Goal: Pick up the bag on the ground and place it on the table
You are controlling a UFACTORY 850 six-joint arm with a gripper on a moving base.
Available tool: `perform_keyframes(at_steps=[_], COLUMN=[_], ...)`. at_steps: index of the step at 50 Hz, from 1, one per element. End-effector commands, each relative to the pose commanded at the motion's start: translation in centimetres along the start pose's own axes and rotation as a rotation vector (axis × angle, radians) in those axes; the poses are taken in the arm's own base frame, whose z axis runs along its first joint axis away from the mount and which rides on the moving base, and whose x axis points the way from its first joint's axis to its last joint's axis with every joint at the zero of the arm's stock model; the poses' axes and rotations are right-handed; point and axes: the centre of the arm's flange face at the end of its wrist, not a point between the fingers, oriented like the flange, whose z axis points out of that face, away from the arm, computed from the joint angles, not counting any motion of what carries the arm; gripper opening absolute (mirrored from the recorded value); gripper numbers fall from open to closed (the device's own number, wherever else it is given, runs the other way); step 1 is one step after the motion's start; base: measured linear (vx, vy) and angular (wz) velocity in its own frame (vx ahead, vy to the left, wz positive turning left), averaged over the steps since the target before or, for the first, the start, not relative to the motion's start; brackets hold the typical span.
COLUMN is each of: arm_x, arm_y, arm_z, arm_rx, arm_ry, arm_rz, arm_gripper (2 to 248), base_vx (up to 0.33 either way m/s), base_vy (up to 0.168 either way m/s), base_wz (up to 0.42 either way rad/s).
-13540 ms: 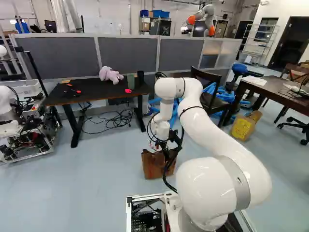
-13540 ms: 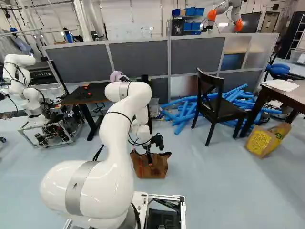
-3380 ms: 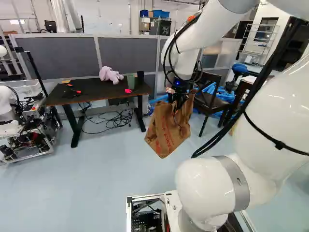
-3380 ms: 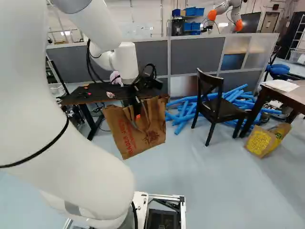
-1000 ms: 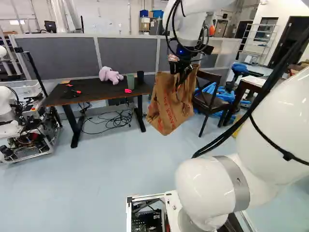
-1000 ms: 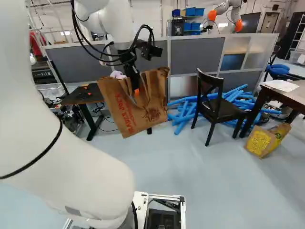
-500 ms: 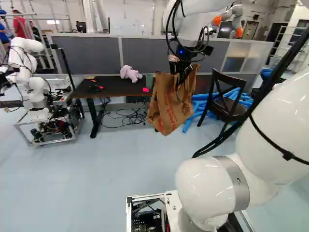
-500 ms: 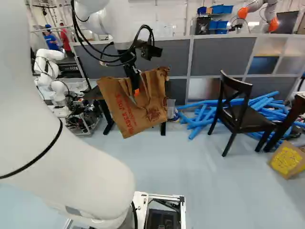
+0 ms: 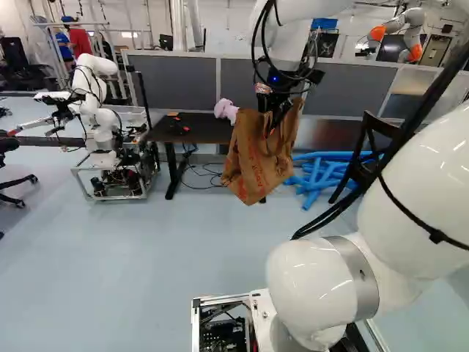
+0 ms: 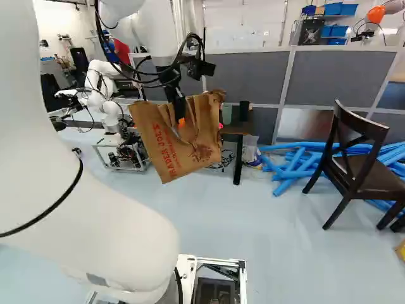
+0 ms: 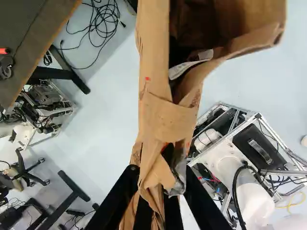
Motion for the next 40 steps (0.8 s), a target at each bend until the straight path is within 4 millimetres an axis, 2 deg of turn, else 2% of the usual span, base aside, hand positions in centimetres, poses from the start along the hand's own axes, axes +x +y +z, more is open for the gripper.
perform_keyframes(at_steps=[24, 40], arm_x=[0.0, 0.0], arm_y=[0.0, 0.0], arm_z=[0.0, 0.0], arm_rx=[0.0, 0.0], arm_ry=[0.0, 0.0], arm_rz=[0.0, 0.0], arm_gripper=[21, 21], base_vx=[0.086, 0.178], base_vy=[0.003, 0.004], base_wz=[0.003, -0.001])
